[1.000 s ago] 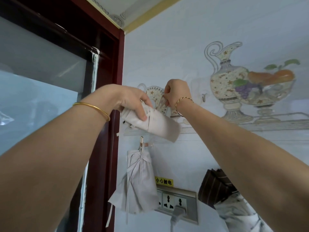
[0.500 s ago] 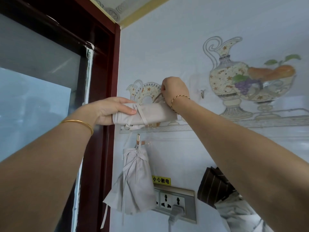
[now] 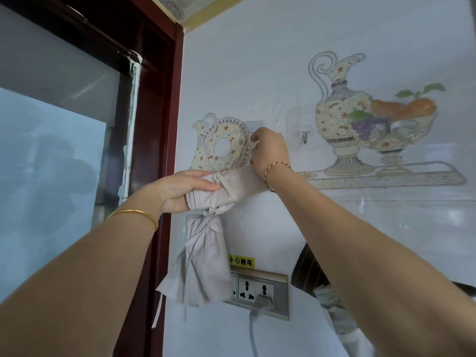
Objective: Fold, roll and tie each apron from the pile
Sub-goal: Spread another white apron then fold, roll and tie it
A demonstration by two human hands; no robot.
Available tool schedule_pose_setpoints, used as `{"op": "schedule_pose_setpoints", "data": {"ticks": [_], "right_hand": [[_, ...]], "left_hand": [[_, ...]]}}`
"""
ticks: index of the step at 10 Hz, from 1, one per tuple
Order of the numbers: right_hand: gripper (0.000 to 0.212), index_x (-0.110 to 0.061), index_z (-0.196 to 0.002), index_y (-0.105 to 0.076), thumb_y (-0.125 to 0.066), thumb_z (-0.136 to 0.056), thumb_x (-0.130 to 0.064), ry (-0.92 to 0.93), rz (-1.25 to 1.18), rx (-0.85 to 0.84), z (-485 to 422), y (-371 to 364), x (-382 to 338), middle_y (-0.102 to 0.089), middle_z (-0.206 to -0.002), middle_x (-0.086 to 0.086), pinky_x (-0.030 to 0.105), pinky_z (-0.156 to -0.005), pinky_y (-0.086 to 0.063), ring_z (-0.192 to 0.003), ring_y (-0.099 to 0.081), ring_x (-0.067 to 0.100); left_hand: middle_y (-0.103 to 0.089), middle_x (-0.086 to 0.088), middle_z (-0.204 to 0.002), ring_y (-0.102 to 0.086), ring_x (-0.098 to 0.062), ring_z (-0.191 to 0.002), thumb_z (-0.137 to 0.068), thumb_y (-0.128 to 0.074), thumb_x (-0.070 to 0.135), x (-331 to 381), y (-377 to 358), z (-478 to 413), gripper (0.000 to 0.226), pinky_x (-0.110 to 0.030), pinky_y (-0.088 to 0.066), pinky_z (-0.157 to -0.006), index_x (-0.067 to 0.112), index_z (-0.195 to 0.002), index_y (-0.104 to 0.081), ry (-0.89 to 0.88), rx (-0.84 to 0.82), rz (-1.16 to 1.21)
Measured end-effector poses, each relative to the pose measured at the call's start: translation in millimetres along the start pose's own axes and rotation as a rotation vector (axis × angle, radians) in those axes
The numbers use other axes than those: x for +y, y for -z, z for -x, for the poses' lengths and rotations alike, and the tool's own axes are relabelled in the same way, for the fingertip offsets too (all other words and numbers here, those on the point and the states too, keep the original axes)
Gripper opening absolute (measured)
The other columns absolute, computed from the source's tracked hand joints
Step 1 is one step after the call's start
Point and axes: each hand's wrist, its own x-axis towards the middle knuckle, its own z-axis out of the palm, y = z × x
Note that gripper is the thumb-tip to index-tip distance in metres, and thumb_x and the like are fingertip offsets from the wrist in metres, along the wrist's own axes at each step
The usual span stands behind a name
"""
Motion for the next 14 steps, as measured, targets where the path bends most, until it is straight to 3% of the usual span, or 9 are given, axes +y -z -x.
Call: {"op": "schedule_pose_setpoints", "data": {"ticks": [3, 4, 5, 7, 9, 11, 12, 13, 14], "right_hand": [[0.041, -0.004, -0.119, -0.053, -0.039, -0.084, 0.014, 0.021, 0.096, 0.042, 30, 17, -9, -0.05, -0.12, 0.014, 0.029, -0.079, -0.041, -0.101, -0.054, 0.03], [0.044, -0.002, -0.118, -0.054, -0.038, -0.081, 0.014, 0.058, 0.095, 0.034, 41, 21, -16, -0.048, -0.119, 0.013, 0.029, -0.074, -0.04, -0.099, -0.052, 0.032], [0.036, 0.002, -0.109, -0.055, -0.036, -0.081, 0.01, 0.06, 0.047, 0.002, 50, 21, -22, -0.045, -0.101, 0.006, 0.027, -0.06, -0.032, -0.099, -0.05, 0.035], [0.032, -0.008, -0.112, -0.058, -0.043, -0.086, 0.005, 0.197, 0.136, -0.039, 95, 24, -44, -0.05, -0.12, 0.012, 0.032, -0.079, -0.042, -0.107, -0.048, 0.029], [0.035, -0.01, -0.109, -0.062, -0.045, -0.082, 0.005, 0.306, 0.01, -0.348, 183, -21, -87, -0.052, -0.111, 0.012, 0.034, -0.079, -0.044, -0.104, -0.051, 0.032], [0.036, -0.013, -0.119, -0.057, -0.042, -0.089, 0.0, 0.403, -0.092, -0.744, 315, -86, -140, -0.049, -0.119, 0.011, 0.035, -0.087, -0.046, -0.11, -0.052, 0.03], [0.031, -0.016, -0.119, -0.055, -0.042, -0.092, -0.006, 0.454, -0.154, -0.948, 390, -108, -175, -0.048, -0.122, 0.01, 0.036, -0.089, -0.044, -0.108, -0.053, 0.03], [0.027, -0.013, -0.114, -0.058, -0.043, -0.093, -0.006, 0.521, -0.286, -1.169, 488, -115, -228, -0.051, -0.118, 0.009, 0.037, -0.089, -0.047, -0.103, -0.056, 0.029], [0.026, -0.01, -0.113, -0.059, -0.045, -0.092, -0.006, 0.579, -0.343, -1.347, 570, -117, -272, -0.055, -0.117, 0.011, 0.038, -0.091, -0.047, -0.106, -0.055, 0.031]], "left_hand": [[-0.069, -0.011, -0.107, -0.067, -0.022, -0.093, -0.069, -0.072, 0.001, -11, -9, 7, 0.062, -0.038, -0.057, -0.079, 0.008, -0.128, -0.056, -0.025, 0.129, 0.068], [-0.064, -0.009, -0.114, -0.063, -0.019, -0.096, -0.079, -0.069, -0.004, -16, -10, 8, 0.056, -0.035, -0.053, -0.086, 0.009, -0.13, -0.052, -0.06, 0.276, 0.058], [-0.056, -0.008, -0.13, -0.054, -0.02, -0.118, -0.08, -0.071, 0.0, -20, -7, 9, 0.062, -0.037, -0.042, -0.104, 0.012, -0.135, -0.047, -0.072, 0.366, 0.027], [-0.044, -0.008, -0.14, -0.039, -0.023, -0.13, -0.083, -0.068, 0.0, -24, -14, 44, 0.061, -0.034, -0.046, -0.098, 0.01, -0.138, -0.043, -0.033, 0.51, 0.001], [-0.062, -0.011, -0.117, -0.06, -0.019, -0.102, -0.087, -0.06, -0.003, -57, 6, 133, 0.039, -0.028, -0.053, -0.073, 0.007, -0.125, -0.055, 0.064, 0.615, -0.011], [-0.056, -0.003, -0.077, -0.055, -0.013, -0.068, -0.098, -0.038, 0.001, -133, 36, 268, 0.018, -0.024, -0.048, -0.069, 0.011, -0.091, -0.052, 0.372, 0.825, -0.139], [-0.057, -0.008, -0.088, -0.059, -0.02, -0.076, -0.098, -0.039, 0.001, -182, 50, 361, 0.025, -0.025, -0.048, -0.068, 0.014, -0.08, -0.05, 0.528, 0.936, -0.252], [-0.062, -0.017, -0.11, -0.06, -0.033, -0.109, -0.095, -0.045, 0.004, -230, 63, 489, 0.022, -0.035, -0.054, -0.075, 0.004, -0.113, -0.059, 0.769, 1.136, -0.323], [-0.058, -0.022, -0.123, -0.058, -0.036, -0.112, -0.09, -0.048, 0.0, -274, 71, 614, 0.033, -0.041, -0.051, -0.092, -0.002, -0.121, -0.056, 1.013, 1.175, -0.492]]}}
